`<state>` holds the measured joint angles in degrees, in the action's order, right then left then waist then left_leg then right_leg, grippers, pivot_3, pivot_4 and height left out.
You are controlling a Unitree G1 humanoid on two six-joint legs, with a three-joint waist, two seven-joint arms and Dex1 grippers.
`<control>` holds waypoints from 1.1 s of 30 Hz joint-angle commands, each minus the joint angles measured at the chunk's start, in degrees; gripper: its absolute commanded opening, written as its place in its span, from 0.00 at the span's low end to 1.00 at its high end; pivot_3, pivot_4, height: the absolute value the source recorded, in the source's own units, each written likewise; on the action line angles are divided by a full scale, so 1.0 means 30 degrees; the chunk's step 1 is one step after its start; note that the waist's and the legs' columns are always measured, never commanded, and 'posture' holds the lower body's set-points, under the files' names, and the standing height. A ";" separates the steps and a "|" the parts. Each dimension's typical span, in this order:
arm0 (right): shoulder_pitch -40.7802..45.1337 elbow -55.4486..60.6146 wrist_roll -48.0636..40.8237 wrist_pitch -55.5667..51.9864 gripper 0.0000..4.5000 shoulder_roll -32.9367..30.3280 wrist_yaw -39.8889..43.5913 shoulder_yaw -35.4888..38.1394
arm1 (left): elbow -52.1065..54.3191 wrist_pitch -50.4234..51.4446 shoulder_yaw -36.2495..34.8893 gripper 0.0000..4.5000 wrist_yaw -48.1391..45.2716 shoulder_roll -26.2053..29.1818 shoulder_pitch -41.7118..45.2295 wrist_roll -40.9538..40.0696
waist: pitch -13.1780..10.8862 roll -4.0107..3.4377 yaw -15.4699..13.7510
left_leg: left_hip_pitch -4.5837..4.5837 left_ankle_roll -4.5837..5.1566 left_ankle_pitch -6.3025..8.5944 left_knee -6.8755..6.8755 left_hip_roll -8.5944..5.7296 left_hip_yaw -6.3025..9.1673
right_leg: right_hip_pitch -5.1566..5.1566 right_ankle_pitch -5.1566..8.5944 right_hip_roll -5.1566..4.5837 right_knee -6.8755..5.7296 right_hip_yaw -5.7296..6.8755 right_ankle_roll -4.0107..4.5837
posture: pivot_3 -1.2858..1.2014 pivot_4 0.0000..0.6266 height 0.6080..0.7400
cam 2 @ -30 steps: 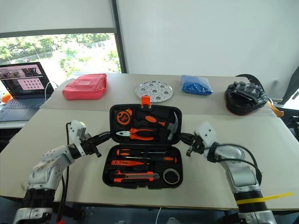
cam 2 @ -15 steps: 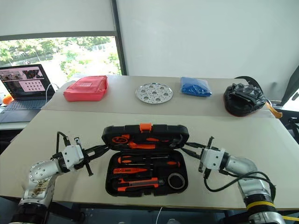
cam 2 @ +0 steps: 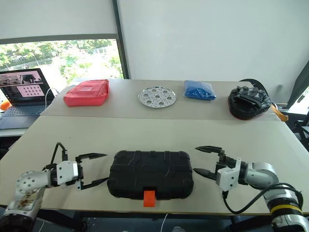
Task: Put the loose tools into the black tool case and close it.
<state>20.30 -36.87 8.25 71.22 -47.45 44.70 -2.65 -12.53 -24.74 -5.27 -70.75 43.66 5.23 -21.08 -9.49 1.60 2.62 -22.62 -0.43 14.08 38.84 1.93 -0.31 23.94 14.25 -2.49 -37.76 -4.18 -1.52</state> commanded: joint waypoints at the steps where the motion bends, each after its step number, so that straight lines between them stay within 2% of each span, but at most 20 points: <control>1: -0.0705 0.0018 -0.1069 0.0383 1.00 -0.1214 -0.0300 -0.0120 | 0.1046 0.3935 -0.1204 0.93 -0.1000 0.2005 -0.1008 -0.1802 | 0.0000 0.0000 0.0008 | 0.0000 0.0000 0.0000 0.0002 -0.0004 -0.0001 | 0.0005 0.0002 0.0002 -0.0009 0.0002 0.0002 | 0.52 0.24 1.00; 4: -0.1660 0.0206 -0.1877 0.0287 1.00 -0.2142 -0.0194 -0.0263 | 0.0762 0.4686 -0.1858 0.93 -0.1053 0.2670 -0.1266 -0.1848 | -0.0003 -0.0001 -0.0003 | 0.0044 0.0000 0.0000 0.0001 -0.0009 -0.0021 | -0.0020 0.0010 0.0005 -0.0020 -0.0011 0.0006 | 0.52 0.24 1.00; 8: -0.3888 0.1842 -0.4677 -0.1028 1.00 -0.3816 0.1029 -0.0751 | 0.0658 0.5107 -0.2555 0.93 -0.0956 0.2772 -0.1399 -0.1676 | -0.0007 -0.0004 -0.0094 | 0.0186 0.0012 0.0008 -0.0009 -0.0014 -0.0023 | -0.0202 0.0037 0.0000 0.0030 0.0004 0.0009 | 0.52 0.24 1.00; 9: -0.4907 0.2935 -0.6230 -0.2499 1.00 -0.4263 0.1891 -0.0916 | 0.0705 0.5015 -0.2615 0.93 -0.1086 0.2778 -0.1525 -0.1584 | -0.0007 -0.0002 -0.0077 | 0.0224 0.0024 0.0017 -0.0022 -0.0010 -0.0023 | -0.0249 0.0051 -0.0006 0.0046 0.0007 0.0007 | 0.52 0.24 1.00; 10: -0.5922 0.4158 -0.7682 -0.3744 0.89 -0.4744 0.2531 -0.1058 | 0.0831 0.5253 -0.2651 0.82 -0.1234 0.2801 -0.1700 -0.1635 | -0.0008 0.0003 -0.0072 | 0.0248 0.0032 0.0023 -0.0028 -0.0006 -0.0024 | -0.0267 0.0062 -0.0006 0.0047 0.0004 0.0012 | 0.52 0.24 1.00; 12: -0.8139 0.7114 -1.0735 -0.7628 0.78 -0.5613 0.3977 -0.1216 | 0.1162 0.5426 -0.2632 0.71 -0.1220 0.2653 -0.1920 -0.1559 | -0.0006 0.0003 -0.0061 | 0.0249 0.0047 0.0032 -0.0040 0.0011 -0.0017 | -0.0274 0.0077 -0.0004 0.0047 0.0005 0.0029 | 0.52 0.24 1.00; 14: -0.9463 0.9666 -1.1987 -1.0697 0.59 -0.6085 0.4358 -0.1154 | 0.1654 0.5631 -0.2376 0.49 -0.1158 0.2431 -0.2031 -0.1423 | -0.0006 0.0004 -0.0028 | 0.0256 0.0078 0.0051 -0.0052 0.0031 -0.0007 | -0.0281 0.0090 0.0000 0.0037 0.0003 0.0040 | 0.52 0.24 1.00; 15: -0.9761 1.0574 -1.2030 -1.1734 0.55 -0.6093 0.4276 -0.1079 | 0.1897 0.5633 -0.2184 0.44 -0.1138 0.2319 -0.2064 -0.1281 | -0.0006 0.0006 -0.0009 | 0.0257 0.0079 0.0052 -0.0052 0.0034 -0.0006 | -0.0279 0.0089 0.0004 0.0035 0.0002 0.0042 | 0.52 0.24 1.00; 17: -0.9412 1.2095 -1.1505 -1.3842 0.38 -0.5552 0.3571 -0.1082 | 0.2469 0.5816 -0.1526 0.26 -0.0920 0.1980 -0.1993 -0.0809 | -0.0006 0.0004 -0.0008 | 0.0260 0.0077 0.0051 -0.0041 0.0041 -0.0011 | -0.0277 0.0090 0.0005 0.0037 -0.0004 0.0042 | 0.52 0.24 1.00; 18: -0.9108 1.2523 -1.0976 -1.4518 0.33 -0.5247 0.3331 -0.1115 | 0.2681 0.5936 -0.1263 0.22 -0.0664 0.1759 -0.1888 -0.0595 | -0.0006 0.0004 -0.0014 | 0.0265 0.0076 0.0051 -0.0028 0.0039 -0.0017 | -0.0280 0.0092 0.0006 0.0038 -0.0003 0.0038 | 0.52 0.24 1.00; 19: -0.8702 1.2852 -1.0633 -1.5299 0.23 -0.4899 0.3157 -0.1247 | 0.2927 0.6120 -0.0934 0.11 -0.0489 0.1529 -0.1786 -0.0448 | -0.0006 0.0004 -0.0048 | 0.0268 0.0076 0.0051 -0.0023 0.0030 -0.0023 | -0.0280 0.0093 0.0005 0.0038 -0.0004 0.0036 | 0.52 0.24 1.00; 20: -0.8349 1.3096 -1.0082 -1.6176 0.16 -0.4635 0.3027 -0.1394 | 0.3089 0.6169 -0.0642 0.04 -0.0250 0.1318 -0.1711 -0.0153 | -0.0006 0.0005 -0.0069 | 0.0273 0.0074 0.0050 -0.0007 0.0015 -0.0031 | -0.0281 0.0124 0.0007 0.0039 -0.0002 -0.0022 | 0.52 0.24 1.00; 21: -0.7968 1.3253 -0.9547 -1.7058 0.11 -0.4384 0.2911 -0.1579 | 0.3218 0.6192 -0.0317 0.00 -0.0031 0.1178 -0.1639 0.0244 | -0.0006 0.0005 -0.0107 | 0.0269 0.0074 0.0049 -0.0002 0.0015 -0.0031 | -0.0281 0.0153 0.0010 0.0039 0.0001 -0.0072 | 0.52 0.24 1.00; 22: -0.7634 1.3405 -0.9114 -1.8092 0.02 -0.4179 0.2802 -0.1759 | 0.3440 0.6243 -0.0002 0.00 0.0029 0.1088 -0.1620 0.0501 | -0.0006 0.0006 -0.0135 | 0.0265 0.0073 0.0049 0.0004 0.0007 -0.0031 | -0.0279 0.0163 0.0012 0.0037 0.0000 -0.0090 | 0.52 0.24 1.00; 28: -0.5121 1.3896 -0.7905 -2.1480 0.02 -0.2351 0.2971 -0.2215 | 0.4891 0.7443 0.1234 0.00 0.0975 0.0326 -0.1352 0.0984 | -0.0007 0.0007 -0.0288 | 0.0181 0.0091 0.0065 -0.0007 -0.0010 -0.0016 | -0.0222 0.0112 0.0018 0.0053 0.0007 0.0002 | 0.52 0.24 1.00; 33: -0.2334 1.2402 -0.6754 -2.2374 0.02 -0.0716 0.3191 -0.2434 | 0.6599 0.8406 0.1898 0.00 0.0993 -0.0293 -0.1640 0.0371 | -0.0009 0.0010 -0.0232 | 0.0181 0.0093 0.0067 -0.0006 -0.0008 -0.0016 | -0.0223 0.0111 0.0020 0.0062 0.0011 0.0003 | 0.52 0.24 1.00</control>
<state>10.21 0.57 -12.87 4.48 -50.95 54.15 -10.28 2.94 -0.05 -0.59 -67.96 43.83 0.29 -18.04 -9.52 1.63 1.93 -22.06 -0.16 14.28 38.82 1.91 -0.36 23.27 14.59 -2.43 -37.58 -4.15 -1.51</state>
